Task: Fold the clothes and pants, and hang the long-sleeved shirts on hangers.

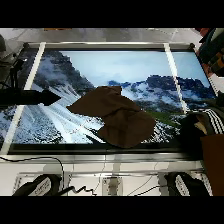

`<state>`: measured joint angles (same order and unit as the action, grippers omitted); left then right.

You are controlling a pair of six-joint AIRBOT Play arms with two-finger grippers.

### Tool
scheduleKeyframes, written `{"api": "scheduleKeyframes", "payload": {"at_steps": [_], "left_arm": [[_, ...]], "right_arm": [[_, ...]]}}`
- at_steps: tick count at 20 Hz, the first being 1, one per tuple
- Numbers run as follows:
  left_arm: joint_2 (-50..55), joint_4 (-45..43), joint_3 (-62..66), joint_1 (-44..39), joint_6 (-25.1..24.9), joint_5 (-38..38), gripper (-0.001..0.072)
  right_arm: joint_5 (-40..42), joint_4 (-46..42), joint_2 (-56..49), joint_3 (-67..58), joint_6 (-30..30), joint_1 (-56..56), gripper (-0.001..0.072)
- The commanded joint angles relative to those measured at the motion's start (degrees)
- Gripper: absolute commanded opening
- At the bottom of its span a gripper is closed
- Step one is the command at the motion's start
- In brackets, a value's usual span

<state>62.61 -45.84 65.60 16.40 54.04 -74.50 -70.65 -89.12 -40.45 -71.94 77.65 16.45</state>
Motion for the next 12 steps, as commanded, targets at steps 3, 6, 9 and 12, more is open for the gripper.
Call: {"api": "scheduleKeyframes", "payload": {"at_steps": [3,6,9,12], "left_arm": [[-0.04,-0.02,0.02,0.07,-0.02,0.02,0.0693],[-0.04,-0.02,0.02,0.04,-0.02,0.02,0.0693],[-0.04,-0.02,0.02,0.04,-0.02,0.02,0.0693],[-0.04,-0.02,0.02,0.07,-0.02,0.02,0.0693]], "right_arm": [[-4.15,6.49,-0.09,1.03,11.1,-0.04,0.0012],[-14.23,13.77,-0.02,5.01,11.21,-0.07,0.0012],[-20.74,26.58,0.87,14.34,10.99,-0.07,0.0012],[-20.92,36.13,4.13,28.33,8.63,-0.07,0.0012]]}}
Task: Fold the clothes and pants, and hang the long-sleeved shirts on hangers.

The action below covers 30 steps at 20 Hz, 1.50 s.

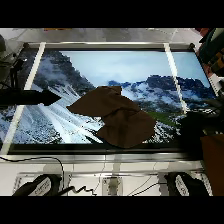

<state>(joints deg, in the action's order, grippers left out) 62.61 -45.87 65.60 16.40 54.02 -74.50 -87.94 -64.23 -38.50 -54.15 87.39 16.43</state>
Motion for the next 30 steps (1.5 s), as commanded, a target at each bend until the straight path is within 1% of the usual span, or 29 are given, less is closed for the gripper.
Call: {"api": "scheduleKeyframes", "payload": {"at_steps": [1,4,6,8,9,11,13,14,15,16,18,19,20,21,22,24,27,29,30], "left_arm": [[-0.04,0.0,0.02,0.04,0.0,0.02,0.0693],[-0.04,0.0,0.02,0.04,0.0,0.02,0.0693],[-0.04,0.0,0.02,0.04,0.0,0.04,0.0693],[-0.02,0.0,0.02,0.04,0.0,0.07,0.0693],[-0.02,0.02,0.02,0.04,0.0,0.07,0.0693],[-0.02,0.02,0.02,0.0,0.0,0.04,0.0693],[0.0,0.0,0.02,0.0,0.0,0.07,0.0693],[0.0,0.0,0.02,0.0,0.0,0.07,0.0693],[0.0,0.0,0.02,0.0,0.0,0.07,0.0693],[0.0,0.0,0.02,0.0,0.0,0.04,0.0693],[0.0,0.0,0.0,0.0,0.0,0.04,0.0693],[0.0,0.0,0.0,0.0,0.0,0.04,0.0692],[0.0,0.0,0.0,0.0,0.0,0.04,0.0693],[0.0,0.0,0.0,0.0,0.0,0.04,0.0693],[0.0,0.0,0.0,0.0,0.0,0.04,0.0693],[0.0,0.0,0.0,0.0,0.0,0.04,0.0693],[0.0,0.0,0.0,0.0,0.0,0.04,0.0693],[0.0,0.0,0.0,0.0,0.0,0.04,0.0693],[0.0,0.0,0.0,0.0,0.0,0.04,0.0693]], "right_arm": [[-3.65,12.79,3.82,15.47,-1.11,-0.04,0.0012],[-2.45,17.59,8.24,27.85,-1.11,-0.04,0.0012],[1.14,21.27,8.92,33.11,-1.07,-0.04,0.0013],[12.74,21.92,8.68,35.28,-1.14,-0.04,0.0027],[15.78,22.29,8.68,35.74,-2.14,-0.04,0.0027],[14.64,22.1,8.7,35.76,-6.14,-1.81,0.0028],[14.62,21.75,8.74,35.78,-7.06,-8.24,0.0012],[16.81,21.42,8.74,35.76,-7.02,-12.94,0.0012],[20.0,20.79,8.74,35.76,-5.99,-17.94,0.0012],[24.39,19.34,8.72,35.76,-2.67,-23.45,0.0012],[35.32,16.46,8.2,36.17,8.11,-35.78,0.0014],[40.74,16.13,7.45,36.57,12.9,-41.09,0.0126],[46.64,15.98,6.27,37.0,16.24,-46.27,0.0467],[51.21,15.93,4.61,37.31,19.23,-50.29,0.0624],[54.31,15.91,2.08,37.38,22.88,-53.46,0.0622],[57.42,15.98,-4.22,37.35,29.0,-56.7,0.0622],[60.15,16.24,-12.96,36.79,30.23,-56.76,0.0618],[60.26,16.2,-16.39,35.8,30.23,-56.76,0.0546],[60.24,16.2,-17.42,35.52,30.27,-56.76,0.0546]]}}
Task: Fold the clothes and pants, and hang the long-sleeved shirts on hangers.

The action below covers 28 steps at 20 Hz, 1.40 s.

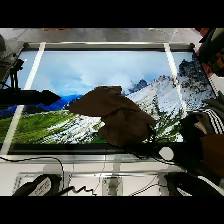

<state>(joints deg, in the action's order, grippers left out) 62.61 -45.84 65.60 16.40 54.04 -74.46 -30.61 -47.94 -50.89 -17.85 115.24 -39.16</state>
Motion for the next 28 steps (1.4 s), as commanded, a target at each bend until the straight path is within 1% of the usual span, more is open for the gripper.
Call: {"api": "scheduleKeyframes", "payload": {"at_steps": [1,3,4,6,7,8,9,10,12,13,14,16,18,20,21,22,23,25,28], "left_arm": [[0.0,-0.02,0.0,0.0,-0.02,0.0,0.0693],[0.0,0.0,0.0,0.0,-0.02,0.0,0.0693],[0.0,0.0,0.0,0.0,-0.02,0.0,0.0693],[0.0,0.0,0.0,0.0,-0.02,0.0,0.0693],[0.0,0.02,0.0,0.0,-0.02,0.0,0.0693],[0.0,0.33,0.0,0.0,-0.02,0.0,0.0693],[0.02,1.36,0.0,0.0,-0.02,0.02,0.0693],[0.0,2.86,0.0,0.0,-0.02,0.04,0.0693],[0.0,4.98,0.0,0.0,-0.02,0.72,0.0693],[0.0,4.94,0.0,0.0,-0.02,1.49,0.0693],[0.0,4.9,0.0,0.09,0.0,2.21,0.0693],[0.04,3.98,0.0,0.46,0.26,3.87,0.0692],[0.83,2.86,0.0,0.98,1.53,5.9,0.0692],[2.71,0.22,-0.04,1.38,1.62,6.69,0.0692],[4.26,-1.7,-0.04,1.44,2.86,6.32,0.0692],[6.01,-2.6,-0.11,1.44,3.91,5.35,0.0692],[8.33,-2.58,-0.15,1.44,3.87,3.43,0.0692],[13.25,-2.58,-0.15,1.16,3.82,-1.09,0.0692],[20.98,-2.47,-0.17,0.28,3.82,-3.69,0.0683]], "right_arm": [[3.3,-0.09,-5.73,-0.79,3.39,-1.18,0.0546],[5.81,-0.35,-6.84,-0.79,6.99,-1.18,0.0546],[8.26,-0.35,-7.28,-0.79,8.48,-1.18,0.0531],[14.4,-0.33,-7.93,-0.79,9.92,-1.18,0.0335],[17.94,-0.31,-8.09,-0.79,9.94,-1.18,0.0214],[20.79,-0.31,-8.0,-0.79,9.92,-1.18,0.0052],[23.06,-0.31,-7.72,-0.83,9.9,-1.18,0.0011],[24.02,-0.59,-7.28,-1.09,9.7,-1.18,0.0011],[23.89,-5.99,-5.29,-2.27,9.6,-0.76,0.0011],[21.57,-9.2,-3.72,-2.89,9.62,0.37,0.0011],[17.57,-11.93,-1.46,-3.5,9.62,2.62,0.0011],[6.78,-18.32,4.79,-4.7,9.6,9.14,0.0011],[-5.62,-25.83,12.39,-6.8,9.05,15.52,0.0011],[-18.84,-32.61,20.41,-10.54,4.72,21.38,0.0011],[-25.03,-35.47,23.93,-12.59,1.84,23.96,0.001],[-30.08,-37.64,26.49,-14.23,-0.74,26.01,0.0011],[-34.27,-39.26,28.37,-15.37,-2.56,27.8,0.001],[-38.05,-39.41,29.68,-15.58,-3.93,29.9,0.0011],[-38.03,-39.3,28.24,-15.58,-3.91,30.14,0.0011]]}}
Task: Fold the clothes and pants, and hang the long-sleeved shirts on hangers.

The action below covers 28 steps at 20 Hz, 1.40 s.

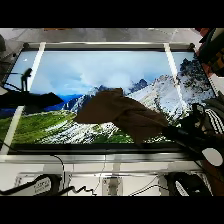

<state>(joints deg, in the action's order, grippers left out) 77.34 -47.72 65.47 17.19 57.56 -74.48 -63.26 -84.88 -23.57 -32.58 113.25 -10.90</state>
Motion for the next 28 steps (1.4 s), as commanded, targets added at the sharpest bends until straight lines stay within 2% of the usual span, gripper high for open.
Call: {"api": "scheduleKeyframes", "payload": {"at_steps": [1,2,8,15,20,23,26,28], "left_arm": [[8.92,0.66,-0.07,-0.79,0.26,-4.98,0.0591],[11.13,2.38,-0.24,-1.09,-0.35,-6.67,0.0535],[18.73,2.69,-3.15,-5.6,-5.25,-8.55,0.0534],[22.58,2.75,-3.21,-7.39,-5.29,-4.61,0.0534],[22.45,2.95,1.33,-5.53,-5.53,-9.42,0.0534],[22.47,-0.02,4.55,-4.04,-6.19,-9.31,0.0534],[22.73,-7.74,4.55,-4.48,-6.14,-9.2,0.0534],[23.5,-7.54,3.56,-5.07,-6.16,-8.96,0.0531]], "right_arm": [[-4.68,-2.36,0.35,-0.85,-1.92,1.88,0.0011],[-4.04,-2.23,-0.31,-0.87,-1.92,1.88,0.0011],[-1.03,-1.92,-1.95,-0.87,-1.9,1.88,0.0011],[0.13,-0.2,-1.92,-0.87,-1.92,1.88,0.0011],[0.15,-0.26,-1.92,-0.87,-1.92,1.88,0.0011],[0.13,-0.22,-1.92,-0.87,-1.9,1.88,0.0011],[0.13,-0.2,-1.92,-0.87,-1.9,1.88,0.0011],[0.26,-0.22,-1.92,-0.87,-1.9,1.88,0.0011]]}}
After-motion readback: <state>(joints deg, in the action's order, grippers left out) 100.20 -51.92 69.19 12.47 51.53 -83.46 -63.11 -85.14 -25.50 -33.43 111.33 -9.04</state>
